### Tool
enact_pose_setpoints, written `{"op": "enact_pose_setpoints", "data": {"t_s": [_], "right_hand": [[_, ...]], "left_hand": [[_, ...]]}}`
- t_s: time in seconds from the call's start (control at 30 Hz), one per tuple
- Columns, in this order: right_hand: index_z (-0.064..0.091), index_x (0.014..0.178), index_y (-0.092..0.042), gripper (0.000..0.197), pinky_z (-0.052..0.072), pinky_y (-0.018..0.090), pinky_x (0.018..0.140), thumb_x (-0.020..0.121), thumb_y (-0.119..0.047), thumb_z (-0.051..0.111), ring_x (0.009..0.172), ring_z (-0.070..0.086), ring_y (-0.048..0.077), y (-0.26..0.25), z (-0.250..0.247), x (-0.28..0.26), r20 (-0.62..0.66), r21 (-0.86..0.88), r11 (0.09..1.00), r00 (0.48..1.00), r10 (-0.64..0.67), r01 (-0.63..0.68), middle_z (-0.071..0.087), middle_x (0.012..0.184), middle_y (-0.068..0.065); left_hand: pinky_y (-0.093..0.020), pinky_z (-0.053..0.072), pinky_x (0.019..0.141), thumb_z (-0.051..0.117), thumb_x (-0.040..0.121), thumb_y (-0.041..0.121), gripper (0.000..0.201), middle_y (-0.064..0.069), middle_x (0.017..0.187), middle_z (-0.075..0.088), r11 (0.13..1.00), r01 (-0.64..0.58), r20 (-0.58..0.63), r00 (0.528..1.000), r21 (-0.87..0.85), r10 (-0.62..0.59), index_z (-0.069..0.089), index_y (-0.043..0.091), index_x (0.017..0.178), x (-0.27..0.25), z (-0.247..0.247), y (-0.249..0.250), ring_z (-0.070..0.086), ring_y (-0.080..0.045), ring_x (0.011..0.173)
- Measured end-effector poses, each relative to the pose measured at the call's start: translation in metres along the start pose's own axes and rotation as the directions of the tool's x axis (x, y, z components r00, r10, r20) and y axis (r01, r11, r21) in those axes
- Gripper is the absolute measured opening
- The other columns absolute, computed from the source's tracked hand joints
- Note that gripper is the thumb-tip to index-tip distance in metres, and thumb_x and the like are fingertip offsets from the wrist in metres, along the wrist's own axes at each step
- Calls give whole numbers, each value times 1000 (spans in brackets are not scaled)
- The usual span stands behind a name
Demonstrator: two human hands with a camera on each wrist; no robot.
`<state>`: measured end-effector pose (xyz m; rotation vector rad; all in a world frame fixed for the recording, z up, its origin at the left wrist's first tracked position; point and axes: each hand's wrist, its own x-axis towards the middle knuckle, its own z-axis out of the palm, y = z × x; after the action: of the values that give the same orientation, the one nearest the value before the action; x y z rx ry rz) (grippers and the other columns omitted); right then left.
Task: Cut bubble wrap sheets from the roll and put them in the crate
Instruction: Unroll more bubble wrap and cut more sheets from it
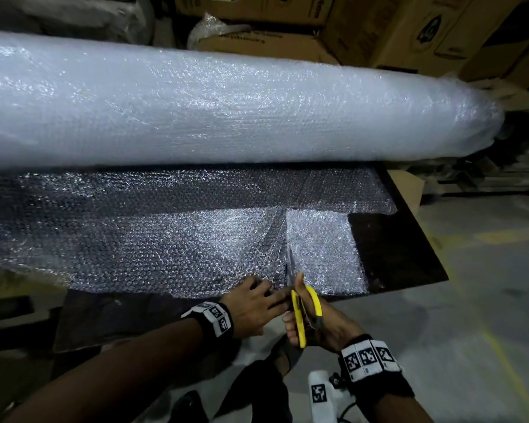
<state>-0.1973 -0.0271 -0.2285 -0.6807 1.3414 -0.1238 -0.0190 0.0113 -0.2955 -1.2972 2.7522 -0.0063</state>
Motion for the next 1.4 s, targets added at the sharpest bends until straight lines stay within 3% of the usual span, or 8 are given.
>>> {"op": "enact_pose_setpoints", "data": {"t_s": [0.17,0.33,0.53,0.7,0.8,0.97,1.17,1.4], "right_hand": [[58,73,-4,94,48,29,50,50,-94,48,46,54,24,0,6,8,-68,-78,997,998,9,-15,56,61,12],[58,69,-2,91,46,25,43,53,-91,50,40,52,23,0,6,13,-130,-175,985,991,-26,3,55,53,11],[59,69,-4,73,39,20,39,69,-77,61,38,49,20,9,2,9,-139,-194,966,969,-202,173,52,54,11],[59,71,-6,80,44,24,45,64,-86,59,42,50,20,-3,6,11,-132,-106,990,986,-106,92,52,55,10],[56,65,-8,82,43,24,47,57,-90,58,42,49,21,-8,9,18,-125,-109,993,990,-64,51,50,53,9],[56,63,-4,72,40,19,39,73,-75,61,35,47,19,-9,8,21,-203,-178,977,967,-153,118,49,46,8],[53,53,-12,81,39,22,45,47,-92,59,39,46,20,-22,10,33,-164,-121,989,981,-100,81,48,51,9],[57,59,-5,82,39,21,40,52,-87,58,34,48,20,-27,7,35,-203,-215,971,967,-153,109,51,46,7]], "left_hand": [[-50,47,85,79,62,60,91,-2,138,49,998,53,94,994,-24,-50,39,22,134,6,-3,6,49,-33,115],[-59,40,95,75,70,54,85,-1,147,41,996,90,168,982,4,-89,35,24,139,5,-1,8,40,-37,128],[-60,39,98,76,67,54,84,0,138,45,998,70,205,976,5,-70,40,24,137,6,1,8,40,-37,128],[-62,32,101,72,73,52,76,-2,150,32,996,85,215,972,34,-91,44,23,138,8,-2,11,28,-37,133],[-58,36,96,75,64,55,76,0,144,39,997,82,229,970,15,-83,49,26,130,7,-1,10,35,-36,125],[-56,42,91,79,57,57,75,1,132,45,998,69,204,977,-8,-66,55,28,121,8,3,7,43,-35,117],[-55,43,87,79,56,55,72,2,120,50,997,68,169,984,-22,-64,49,24,114,7,5,7,45,-34,114],[-56,46,87,83,44,59,92,4,117,51,997,64,160,986,-48,-56,43,26,119,7,4,6,45,-32,113]]}}
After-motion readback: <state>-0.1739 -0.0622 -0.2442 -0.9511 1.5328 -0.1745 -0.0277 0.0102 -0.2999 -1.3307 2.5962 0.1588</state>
